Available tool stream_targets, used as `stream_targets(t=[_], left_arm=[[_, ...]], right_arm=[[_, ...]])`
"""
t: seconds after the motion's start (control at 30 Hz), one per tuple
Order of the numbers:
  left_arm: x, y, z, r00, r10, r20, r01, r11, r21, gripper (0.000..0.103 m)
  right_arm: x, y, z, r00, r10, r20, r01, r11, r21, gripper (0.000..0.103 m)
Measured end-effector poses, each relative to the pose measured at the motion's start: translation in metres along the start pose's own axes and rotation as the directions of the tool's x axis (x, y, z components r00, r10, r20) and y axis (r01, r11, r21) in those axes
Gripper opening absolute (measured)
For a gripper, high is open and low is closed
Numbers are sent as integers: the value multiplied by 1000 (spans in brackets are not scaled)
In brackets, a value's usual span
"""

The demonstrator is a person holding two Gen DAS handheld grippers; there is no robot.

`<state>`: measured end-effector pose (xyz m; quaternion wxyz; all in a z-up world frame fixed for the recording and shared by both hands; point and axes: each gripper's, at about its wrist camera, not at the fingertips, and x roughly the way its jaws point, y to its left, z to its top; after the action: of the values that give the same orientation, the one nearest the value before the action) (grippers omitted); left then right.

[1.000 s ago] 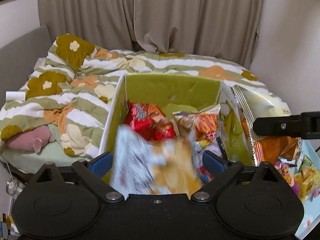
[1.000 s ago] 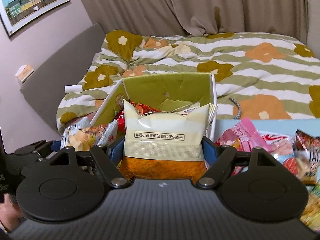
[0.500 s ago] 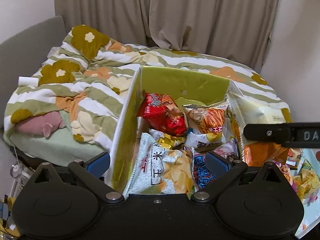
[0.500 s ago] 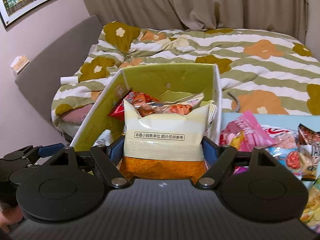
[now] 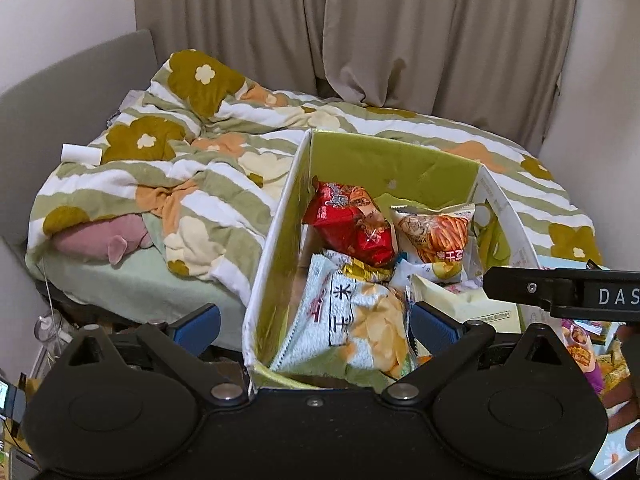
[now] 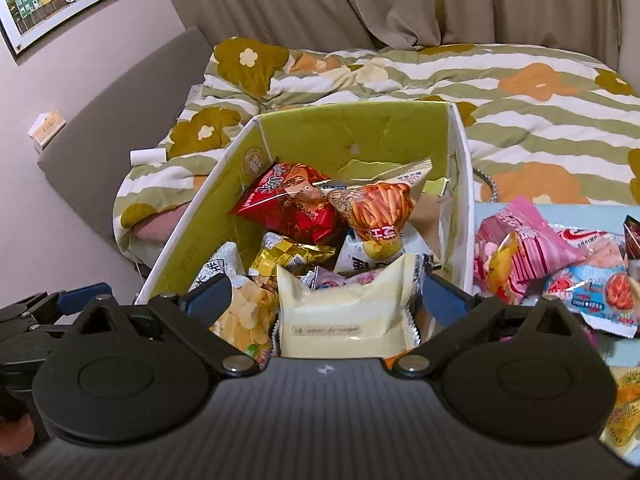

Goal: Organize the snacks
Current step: 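Move both open tools back over the snack pile on the blue mat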

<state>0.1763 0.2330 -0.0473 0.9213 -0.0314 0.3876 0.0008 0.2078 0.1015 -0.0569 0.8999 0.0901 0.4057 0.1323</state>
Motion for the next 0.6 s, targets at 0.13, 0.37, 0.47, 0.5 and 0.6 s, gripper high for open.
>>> stream_targets(t=[0.13, 0.37, 0.47, 0.5, 0.6], left_arm=[[-3, -2, 0, 1000, 1, 4, -1, 1000, 4, 103], [-18, -3, 5, 999, -4, 46, 4, 1000, 13, 103], [-25, -4, 8, 998, -15, 65, 14, 1000, 22, 103], [-27, -6, 9, 997, -23, 71, 21, 999, 27, 103], [-33, -10, 11, 995, -53, 87, 49, 998, 48, 103]], right_arm=[[-5, -1, -5, 999, -16, 30, 16, 1000, -8, 103], [-21, 2, -5, 997, -16, 74, 18, 1000, -23, 103], [-31, 2, -5, 996, -6, 95, 8, 1000, -19, 103], [-34, 2, -4, 995, -6, 99, 8, 1000, -18, 103], [-48, 3, -5, 991, -17, 131, 20, 1000, -18, 103]])
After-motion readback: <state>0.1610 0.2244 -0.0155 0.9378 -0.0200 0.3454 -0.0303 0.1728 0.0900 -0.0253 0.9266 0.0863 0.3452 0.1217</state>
